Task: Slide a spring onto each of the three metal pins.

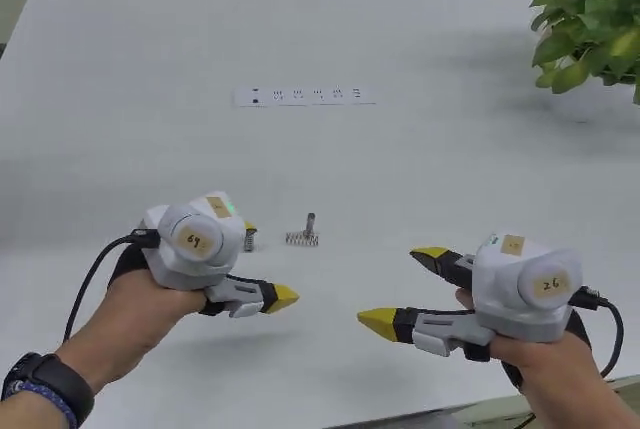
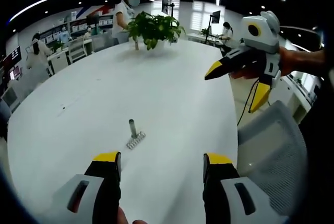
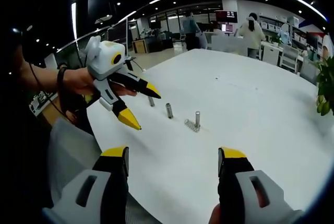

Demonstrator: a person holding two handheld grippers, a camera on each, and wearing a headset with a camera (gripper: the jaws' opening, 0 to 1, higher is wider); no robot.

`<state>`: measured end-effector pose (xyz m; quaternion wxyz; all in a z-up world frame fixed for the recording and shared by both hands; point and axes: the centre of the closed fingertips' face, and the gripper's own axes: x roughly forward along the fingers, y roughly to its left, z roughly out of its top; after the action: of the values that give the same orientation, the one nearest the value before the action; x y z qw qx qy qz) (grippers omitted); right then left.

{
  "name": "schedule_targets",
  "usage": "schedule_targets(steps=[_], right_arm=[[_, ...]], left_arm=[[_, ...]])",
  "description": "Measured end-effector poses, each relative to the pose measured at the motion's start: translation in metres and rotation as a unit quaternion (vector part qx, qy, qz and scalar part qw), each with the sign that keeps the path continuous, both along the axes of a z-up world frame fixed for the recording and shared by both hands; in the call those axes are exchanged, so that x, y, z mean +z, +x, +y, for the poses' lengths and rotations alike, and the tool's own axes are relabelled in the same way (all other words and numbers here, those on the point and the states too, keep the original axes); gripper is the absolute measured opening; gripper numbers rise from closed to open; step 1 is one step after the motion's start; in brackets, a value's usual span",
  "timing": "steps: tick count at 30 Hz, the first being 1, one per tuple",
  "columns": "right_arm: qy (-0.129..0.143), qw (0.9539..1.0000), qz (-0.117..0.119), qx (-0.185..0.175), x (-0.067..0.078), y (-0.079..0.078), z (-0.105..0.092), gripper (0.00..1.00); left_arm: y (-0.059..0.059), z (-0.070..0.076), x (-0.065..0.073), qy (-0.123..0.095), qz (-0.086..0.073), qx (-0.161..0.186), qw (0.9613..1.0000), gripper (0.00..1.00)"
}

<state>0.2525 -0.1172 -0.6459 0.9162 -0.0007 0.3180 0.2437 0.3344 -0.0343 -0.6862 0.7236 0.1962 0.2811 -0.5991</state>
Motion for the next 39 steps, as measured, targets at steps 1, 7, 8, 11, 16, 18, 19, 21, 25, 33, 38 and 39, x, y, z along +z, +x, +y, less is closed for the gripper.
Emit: schedule_targets(steps=[1, 7, 8, 11, 16, 18, 19, 21, 25, 33, 38, 39], right_arm=[[0.0, 1.0, 0.001, 0.0, -0.001, 0.0, -0.001, 0.69], [0.002, 1.0, 0.003, -0.001, -0.002, 0.001, -0.004, 0.68], [0.003, 1.0, 0.003, -0.001, -0.003, 0.001, -0.004, 0.68], [0.003, 1.0, 0.003, 0.001, -0.003, 0.0, -0.004, 0.68], [0.004, 1.0, 0.005, 0.004, -0.004, 0.0, -0.003, 0.68], [0.005, 1.0, 0.005, 0.005, -0.004, 0.0, -0.003, 0.68], [0.004, 1.0, 0.006, 0.005, -0.004, 0.0, -0.004, 0.68], [0.005, 0.9999, 0.007, 0.006, -0.004, 0.0, -0.005, 0.68], [0.007, 0.9999, 0.009, 0.006, -0.005, -0.001, -0.006, 0.67], [0.009, 0.9998, 0.015, 0.009, -0.008, -0.003, -0.006, 0.67], [0.011, 0.9997, 0.018, 0.009, -0.01, -0.005, -0.006, 0.66], [0.011, 0.9997, 0.019, 0.009, -0.011, -0.005, -0.007, 0.66]], left_arm=[[0.001, -0.002, -0.002, 0.001, 0.0, 0.0, 1.0, 0.59], [0.005, -0.019, -0.014, 0.008, 0.004, 0.0, 1.0, 0.59], [0.005, -0.022, -0.017, 0.011, 0.003, -0.002, 0.9999, 0.59], [0.008, -0.03, -0.025, 0.02, -0.003, -0.003, 0.9998, 0.58], [0.011, -0.041, -0.037, 0.027, -0.002, -0.006, 0.9996, 0.58], [0.012, -0.044, -0.042, 0.031, 0.0, -0.007, 0.9995, 0.58], [0.014, -0.044, -0.044, 0.033, -0.001, -0.006, 0.9994, 0.58], [0.017, -0.047, -0.049, 0.036, 0.002, -0.004, 0.9994, 0.57], [0.023, -0.053, -0.06, 0.043, 0.01, 0.003, 0.999, 0.57], [0.029, -0.064, -0.078, 0.05, 0.025, 0.011, 0.9984, 0.57], [0.029, -0.066, -0.087, 0.058, 0.034, 0.013, 0.9977, 0.57], [0.029, -0.066, -0.087, 0.059, 0.035, 0.014, 0.9976, 0.56]])
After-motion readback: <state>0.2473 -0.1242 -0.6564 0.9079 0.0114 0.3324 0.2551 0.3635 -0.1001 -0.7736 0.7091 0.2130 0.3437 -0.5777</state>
